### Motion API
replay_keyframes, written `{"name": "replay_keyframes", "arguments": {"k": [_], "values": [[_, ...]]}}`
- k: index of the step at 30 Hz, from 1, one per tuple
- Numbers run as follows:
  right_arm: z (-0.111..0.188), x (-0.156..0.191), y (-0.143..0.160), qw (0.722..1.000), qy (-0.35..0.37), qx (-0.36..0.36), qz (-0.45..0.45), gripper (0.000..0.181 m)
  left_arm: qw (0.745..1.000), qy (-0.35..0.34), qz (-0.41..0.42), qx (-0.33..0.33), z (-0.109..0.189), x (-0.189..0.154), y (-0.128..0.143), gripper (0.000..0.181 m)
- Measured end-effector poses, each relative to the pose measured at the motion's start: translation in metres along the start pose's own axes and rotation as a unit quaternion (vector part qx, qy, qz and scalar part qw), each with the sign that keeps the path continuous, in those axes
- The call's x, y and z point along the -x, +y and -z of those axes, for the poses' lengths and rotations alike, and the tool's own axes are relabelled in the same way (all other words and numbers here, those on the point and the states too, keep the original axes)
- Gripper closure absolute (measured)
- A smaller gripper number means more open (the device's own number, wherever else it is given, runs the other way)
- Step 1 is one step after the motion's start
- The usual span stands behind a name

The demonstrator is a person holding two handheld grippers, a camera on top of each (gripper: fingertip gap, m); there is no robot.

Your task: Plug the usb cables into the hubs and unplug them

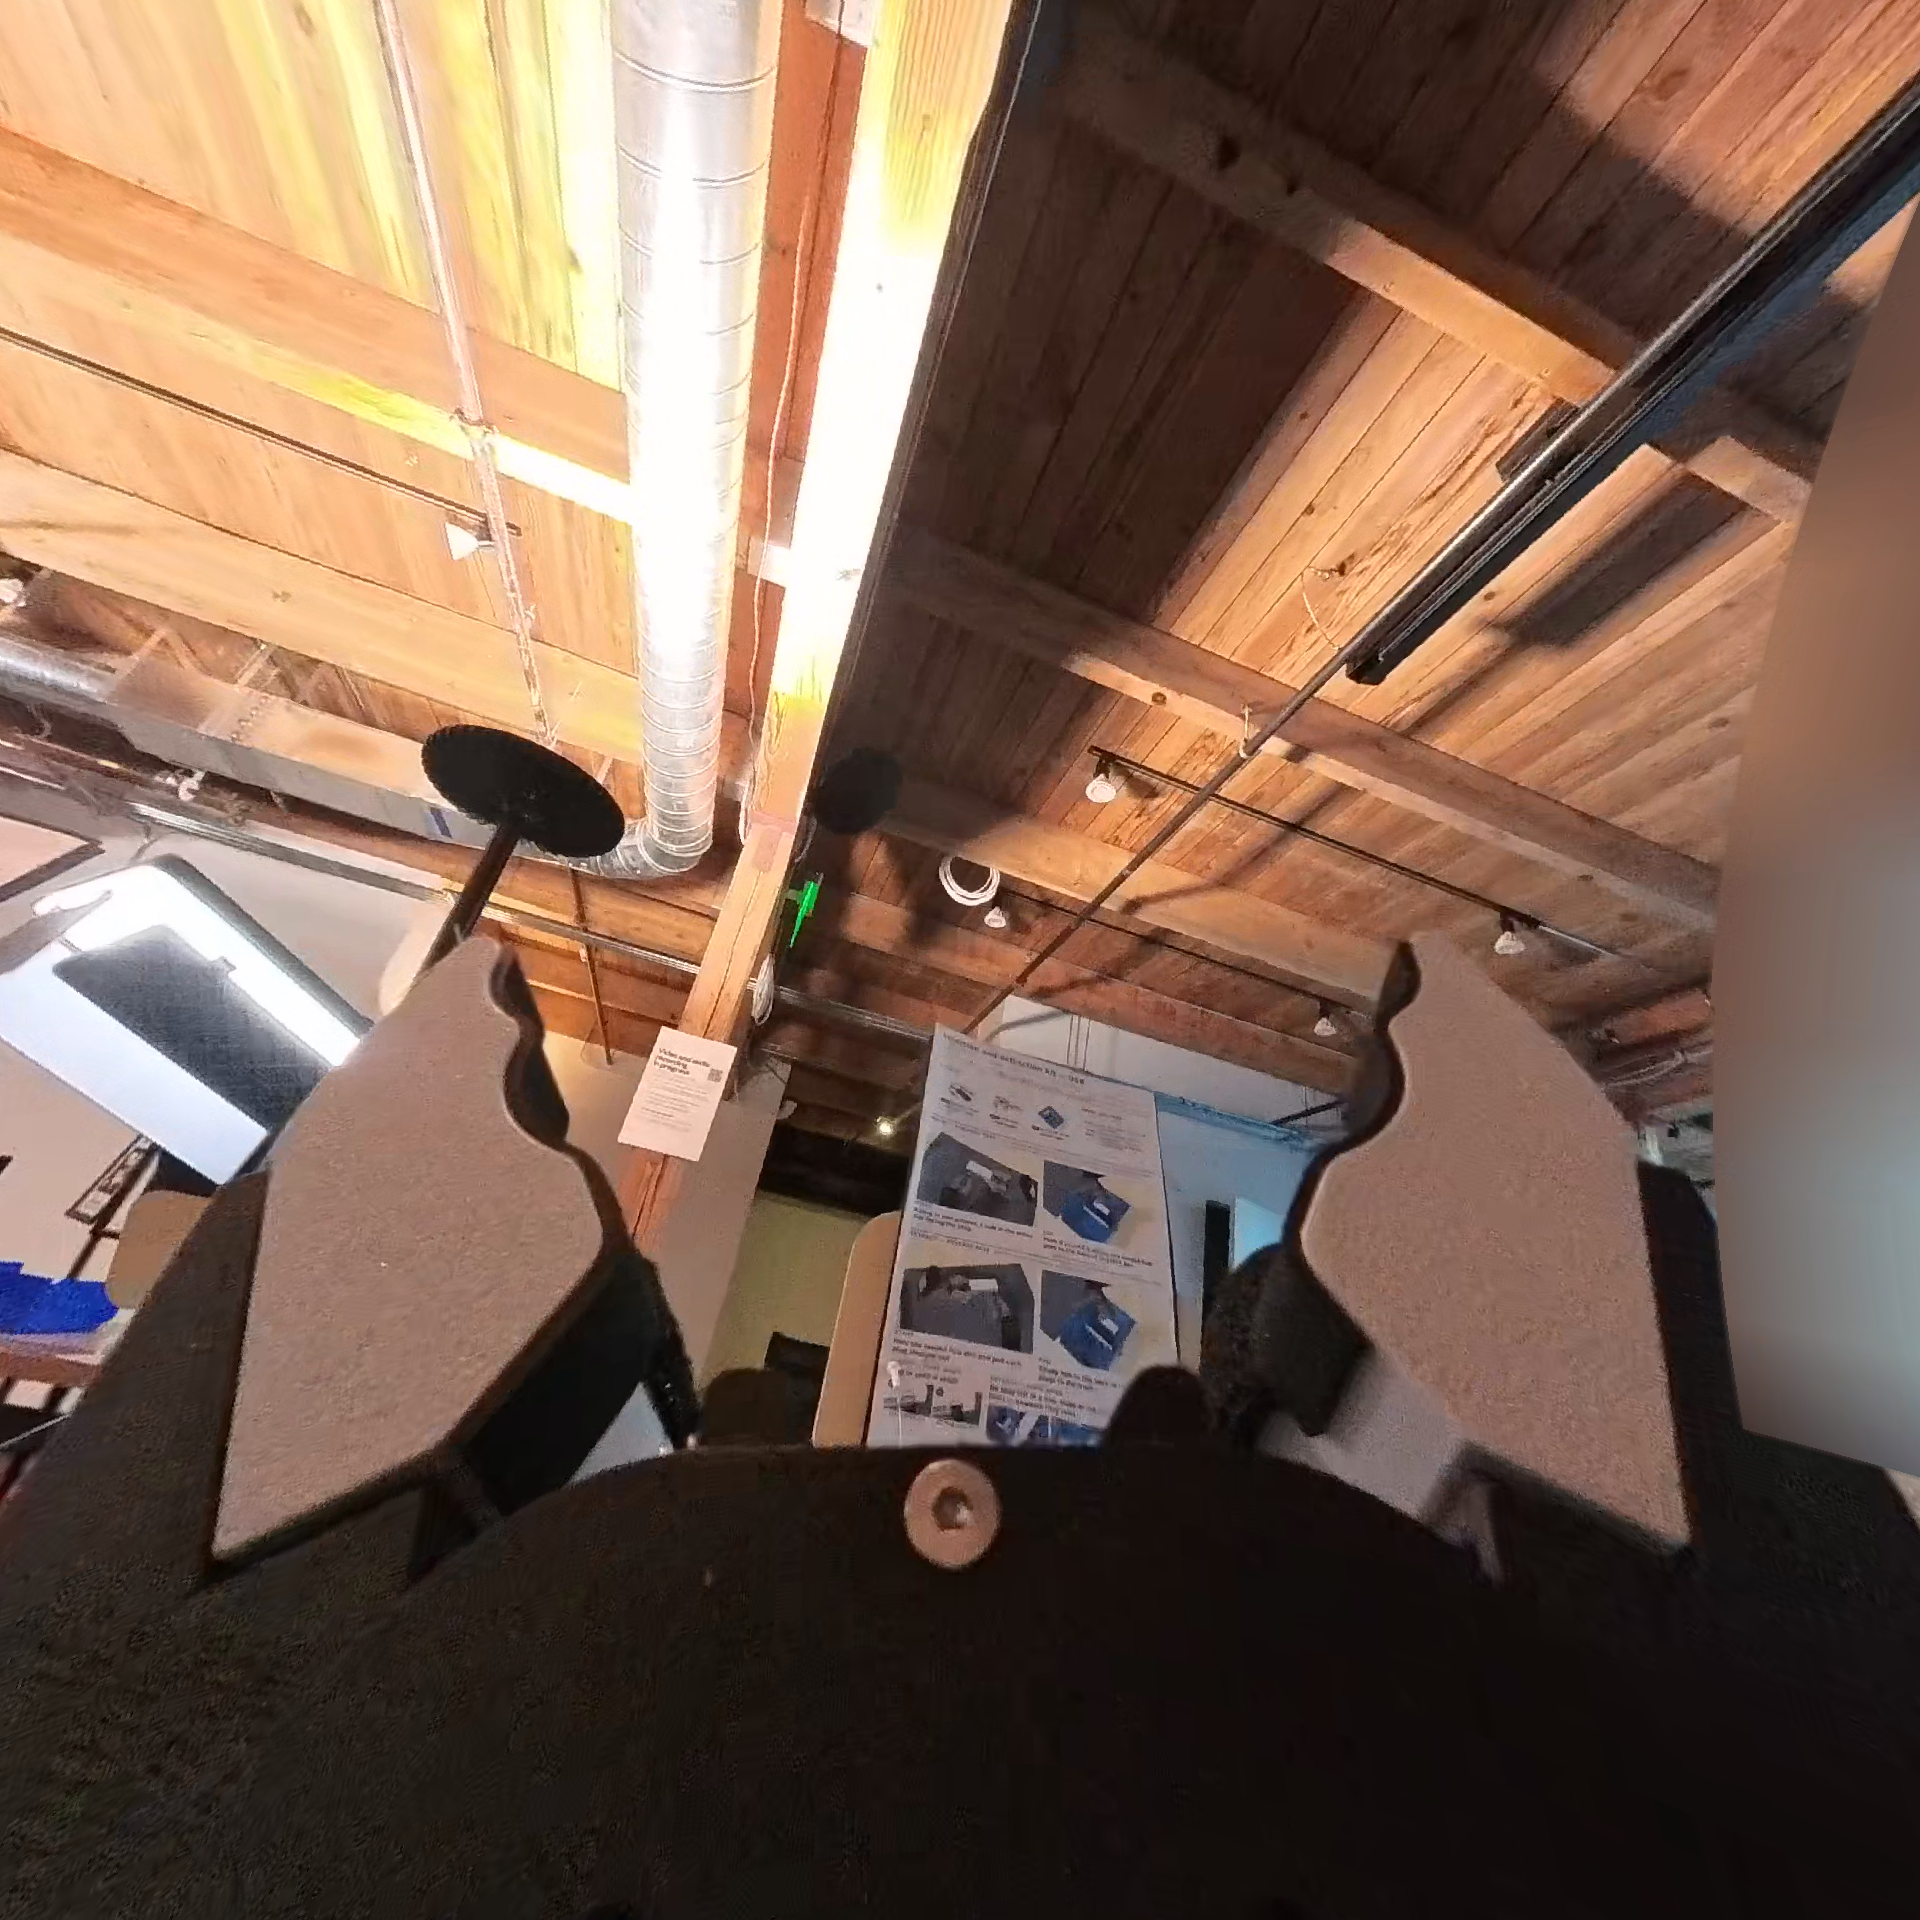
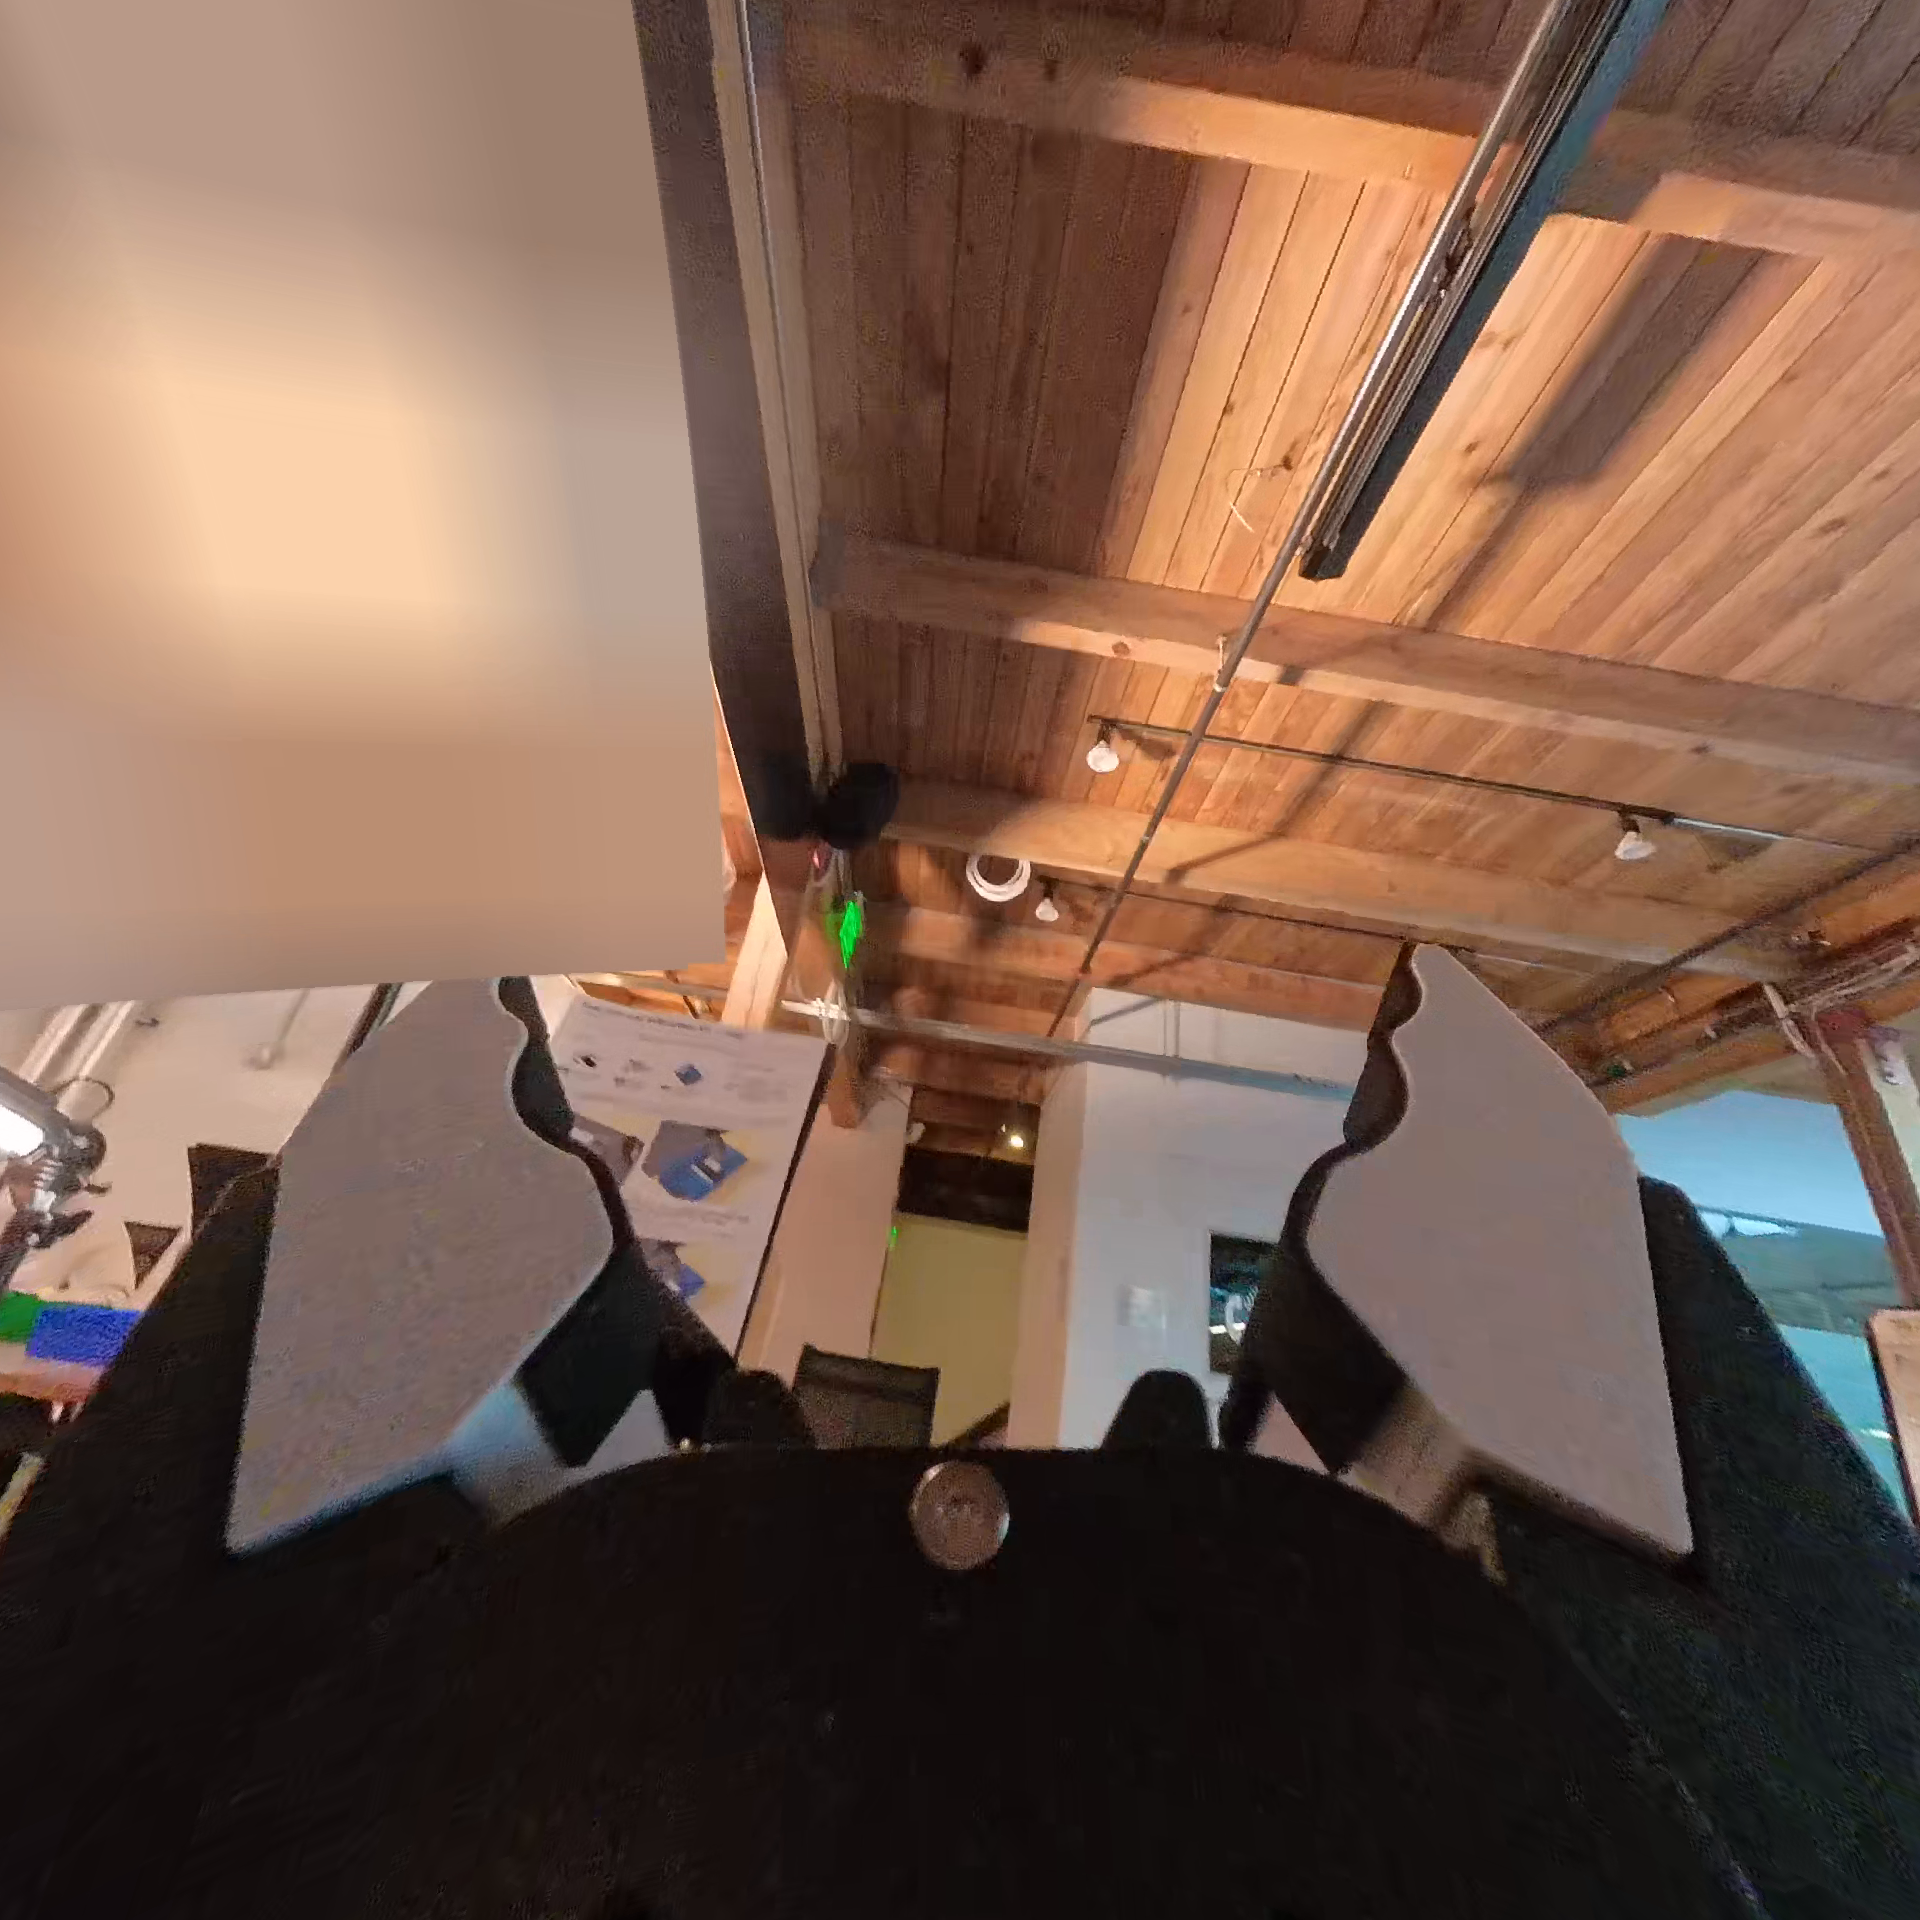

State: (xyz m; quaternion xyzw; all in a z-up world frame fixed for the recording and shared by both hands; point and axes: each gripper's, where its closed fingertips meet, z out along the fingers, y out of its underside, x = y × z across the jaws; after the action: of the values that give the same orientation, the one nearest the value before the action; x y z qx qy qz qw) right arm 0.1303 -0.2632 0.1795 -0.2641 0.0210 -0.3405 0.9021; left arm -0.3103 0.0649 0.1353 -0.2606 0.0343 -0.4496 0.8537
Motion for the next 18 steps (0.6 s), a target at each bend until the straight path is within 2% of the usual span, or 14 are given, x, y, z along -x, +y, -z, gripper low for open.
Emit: {"name": "replay_keyframes", "arguments": {"k": [3,8,11,14,16,18], "values": [[-0.008,0.000,0.013,0.999,0.001,0.050,0.007,0.036,0.999,0.015,-0.011,0.039,-0.005,-0.008,0.014,0.036],[-0.035,0.011,0.057,0.986,-0.028,0.162,-0.016,0.036,0.992,0.067,-0.016,0.108,-0.018,-0.028,0.036,0.036],[-0.050,0.040,0.085,0.973,-0.092,0.205,-0.049,0.039,0.983,0.084,-0.031,0.158,-0.022,-0.033,0.058,0.036],[-0.055,0.087,0.110,0.953,-0.206,0.203,-0.087,0.053,0.970,0.075,-0.061,0.221,-0.021,-0.022,0.088,0.037],[-0.044,0.125,0.131,0.921,-0.304,0.203,-0.133,0.056,0.945,0.045,-0.119,0.301,-0.012,0.004,0.117,0.040],[-0.023,0.154,0.163,0.882,-0.374,0.223,-0.181,0.054,0.890,0.010,-0.187,0.416,0.011,0.041,0.156,0.050]]}}
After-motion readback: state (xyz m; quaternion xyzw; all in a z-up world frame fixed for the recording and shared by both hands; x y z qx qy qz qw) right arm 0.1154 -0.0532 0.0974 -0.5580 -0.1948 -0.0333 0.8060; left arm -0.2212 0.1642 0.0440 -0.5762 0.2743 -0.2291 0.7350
